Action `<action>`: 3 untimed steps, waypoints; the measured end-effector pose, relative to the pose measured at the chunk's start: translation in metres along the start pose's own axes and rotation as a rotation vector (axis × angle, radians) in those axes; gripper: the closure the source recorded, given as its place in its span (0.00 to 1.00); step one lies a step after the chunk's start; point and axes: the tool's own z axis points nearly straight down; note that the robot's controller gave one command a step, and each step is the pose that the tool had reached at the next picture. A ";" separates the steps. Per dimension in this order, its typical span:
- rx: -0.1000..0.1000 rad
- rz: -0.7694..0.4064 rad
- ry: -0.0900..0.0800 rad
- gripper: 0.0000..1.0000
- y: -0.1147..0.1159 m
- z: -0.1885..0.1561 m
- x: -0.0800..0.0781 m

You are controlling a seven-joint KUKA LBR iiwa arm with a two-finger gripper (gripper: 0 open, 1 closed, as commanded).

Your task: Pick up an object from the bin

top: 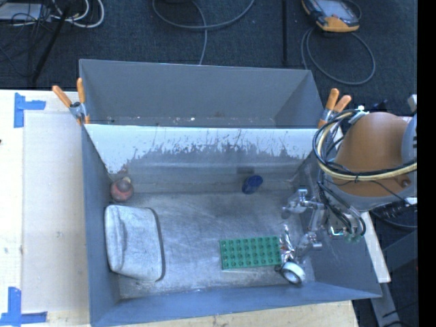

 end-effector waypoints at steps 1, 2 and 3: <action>0.002 -0.262 -0.011 0.00 0.015 0.081 0.006; 0.003 -0.265 -0.013 1.00 0.015 0.080 0.006; 0.006 -0.426 -0.014 1.00 -0.017 -0.060 0.036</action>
Offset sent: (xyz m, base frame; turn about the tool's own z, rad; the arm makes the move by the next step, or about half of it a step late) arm -0.0085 0.0132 -0.0821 -0.2622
